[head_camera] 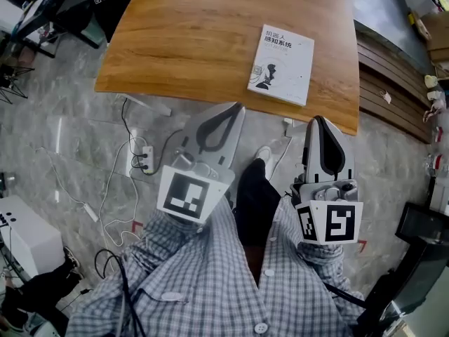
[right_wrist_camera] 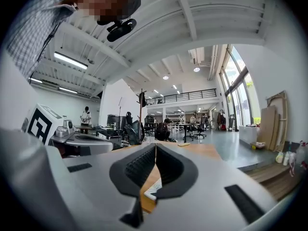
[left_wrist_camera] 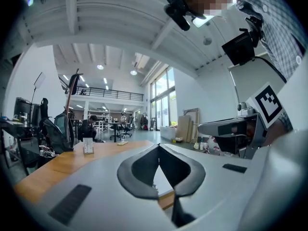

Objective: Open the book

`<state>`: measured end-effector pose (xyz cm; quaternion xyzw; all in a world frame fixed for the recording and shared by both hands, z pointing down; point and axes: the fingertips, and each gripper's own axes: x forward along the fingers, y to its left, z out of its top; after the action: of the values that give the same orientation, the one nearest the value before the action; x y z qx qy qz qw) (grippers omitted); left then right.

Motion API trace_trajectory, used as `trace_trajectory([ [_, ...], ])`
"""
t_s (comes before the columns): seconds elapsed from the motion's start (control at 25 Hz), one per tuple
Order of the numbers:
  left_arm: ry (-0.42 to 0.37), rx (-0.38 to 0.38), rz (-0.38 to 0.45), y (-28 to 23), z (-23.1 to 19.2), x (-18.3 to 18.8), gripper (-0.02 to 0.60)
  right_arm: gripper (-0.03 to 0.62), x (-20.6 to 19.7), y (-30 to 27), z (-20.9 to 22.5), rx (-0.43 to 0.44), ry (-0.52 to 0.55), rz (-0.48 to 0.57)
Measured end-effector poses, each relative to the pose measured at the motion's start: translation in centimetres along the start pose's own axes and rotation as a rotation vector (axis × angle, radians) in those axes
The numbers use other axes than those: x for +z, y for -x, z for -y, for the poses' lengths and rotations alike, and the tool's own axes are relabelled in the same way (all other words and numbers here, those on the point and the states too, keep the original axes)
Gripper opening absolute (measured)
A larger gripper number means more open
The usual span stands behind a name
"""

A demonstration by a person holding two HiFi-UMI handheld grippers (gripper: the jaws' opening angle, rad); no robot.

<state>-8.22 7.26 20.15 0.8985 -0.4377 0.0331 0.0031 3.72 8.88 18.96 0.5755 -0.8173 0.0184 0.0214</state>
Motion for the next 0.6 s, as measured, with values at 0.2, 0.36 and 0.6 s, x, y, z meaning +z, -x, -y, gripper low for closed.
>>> trace_trajectory([
  [0.2,-0.016,0.02,-0.028,-5.3,-0.2,0.1,0.009,0.02,0.2,-3.4,4.8,0.025,0.003,-0.006],
  [0.36,-0.006,0.042,-0.068,-9.4,-0.5,-0.9,0.009,0.02,-0.6,-6.3,8.3,0.058,-0.006,-0.031],
  [0.6,0.025,0.047,-0.107,-14.3,-0.4,-2.8,0.009,0.02,-2.9,-9.5,11.8,0.11,0.001,-0.084],
])
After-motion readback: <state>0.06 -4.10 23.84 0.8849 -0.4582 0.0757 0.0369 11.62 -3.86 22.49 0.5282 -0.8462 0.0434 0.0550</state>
